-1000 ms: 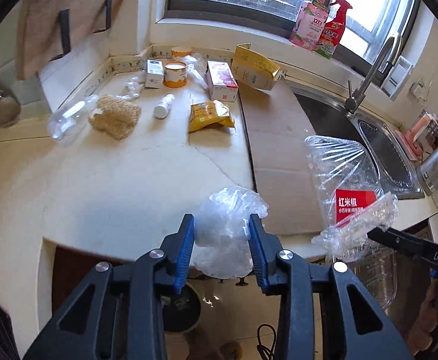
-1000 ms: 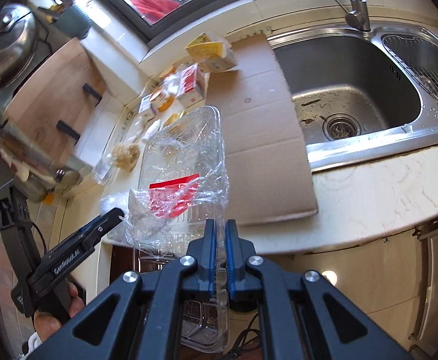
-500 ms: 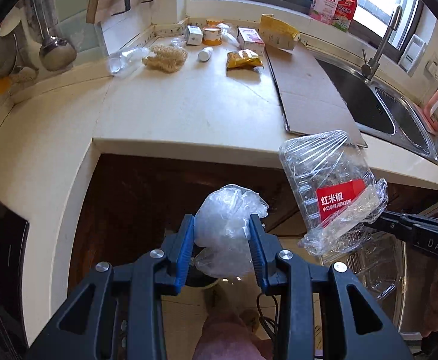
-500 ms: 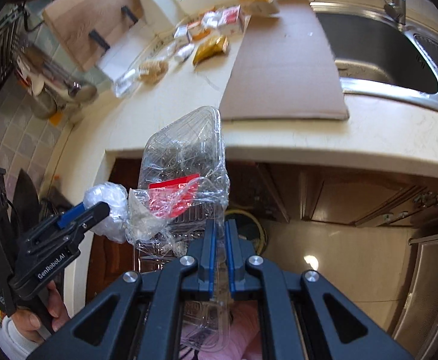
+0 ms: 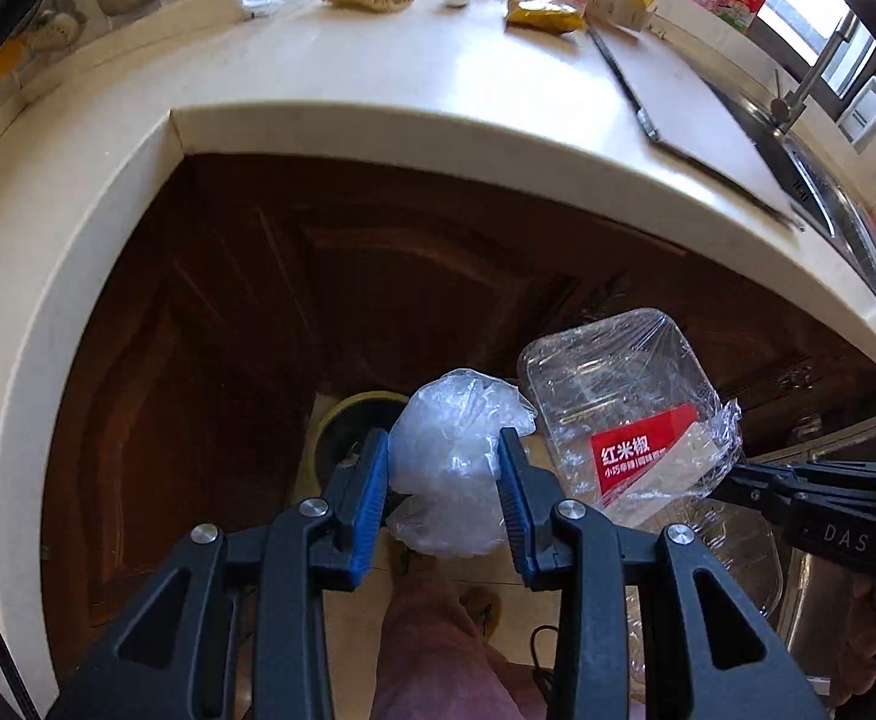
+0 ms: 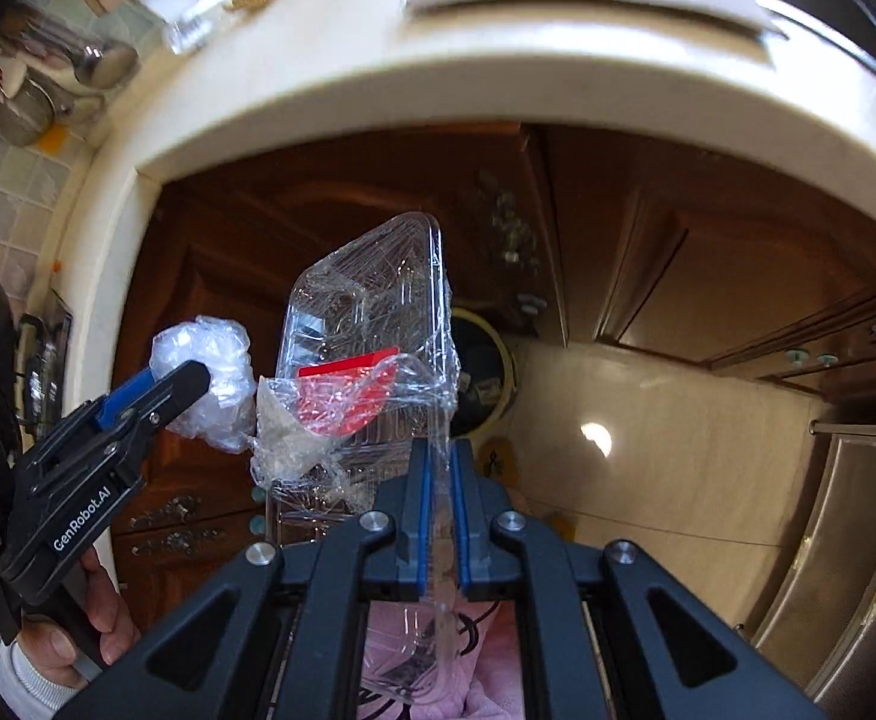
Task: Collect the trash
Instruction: 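Lower the clamshell box and plastic bag into the black bin and open both tools, then raise both tools back up toward the counter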
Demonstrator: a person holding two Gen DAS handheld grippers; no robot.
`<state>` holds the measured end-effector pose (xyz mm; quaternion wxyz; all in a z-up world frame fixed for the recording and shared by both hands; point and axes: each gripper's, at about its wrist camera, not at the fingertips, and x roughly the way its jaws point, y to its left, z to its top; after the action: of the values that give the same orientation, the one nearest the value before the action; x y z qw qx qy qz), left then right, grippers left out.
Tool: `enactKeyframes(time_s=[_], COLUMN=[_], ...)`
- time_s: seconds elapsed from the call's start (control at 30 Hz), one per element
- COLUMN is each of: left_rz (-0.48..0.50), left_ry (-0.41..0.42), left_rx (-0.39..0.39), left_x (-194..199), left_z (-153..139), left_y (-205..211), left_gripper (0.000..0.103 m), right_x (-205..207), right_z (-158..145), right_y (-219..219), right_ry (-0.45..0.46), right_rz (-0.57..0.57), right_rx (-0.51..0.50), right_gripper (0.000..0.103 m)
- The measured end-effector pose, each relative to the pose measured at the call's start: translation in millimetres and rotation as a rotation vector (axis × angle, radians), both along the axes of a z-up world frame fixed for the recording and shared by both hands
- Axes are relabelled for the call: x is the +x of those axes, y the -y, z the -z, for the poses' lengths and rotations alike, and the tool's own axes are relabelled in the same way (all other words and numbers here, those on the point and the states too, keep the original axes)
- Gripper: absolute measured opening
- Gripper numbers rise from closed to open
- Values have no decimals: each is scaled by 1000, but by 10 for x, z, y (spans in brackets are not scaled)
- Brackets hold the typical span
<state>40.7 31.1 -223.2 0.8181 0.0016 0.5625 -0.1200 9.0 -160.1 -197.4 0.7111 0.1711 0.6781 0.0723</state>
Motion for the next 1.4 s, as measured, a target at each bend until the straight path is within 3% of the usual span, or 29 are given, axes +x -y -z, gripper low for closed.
enactKeyframes(time_s=[0.27, 0.53, 0.9, 0.97, 1.07, 1.13, 1.2, 1.4], left_rz=[-97, -115, -85, -82, -76, -76, -81, -85], left_ry=[-35, -107, -134, -126, -127, -134, -150, -179], left_rx=[-8, 28, 48, 40, 20, 20, 29, 36], left_x=[91, 207, 365, 400, 420, 451, 496, 587], left_z=[581, 1171, 1642, 1698, 1808, 1909, 1999, 2159], left_y=[-240, -428, -530, -539, -571, -611, -642, -710], left_gripper=[34, 35, 47, 53, 62, 67, 67, 68], right_x=[165, 350, 623, 699, 810, 873, 925, 934], right_z=[631, 1298, 2033, 2141, 2288, 2342, 2345, 2305], right_y=[-274, -697, -1215, -1295, -1347, -1367, -1382, -1338], right_ry=[-119, -223, -259, -256, -276, -264, -239, -225], right_rz=[-35, -90, -205, -222, -220, -203, -193, -159], right_rx=[-16, -92, -189, -196, -182, -178, -164, -134], right_gripper=[6, 6, 8, 9, 20, 39, 50, 51])
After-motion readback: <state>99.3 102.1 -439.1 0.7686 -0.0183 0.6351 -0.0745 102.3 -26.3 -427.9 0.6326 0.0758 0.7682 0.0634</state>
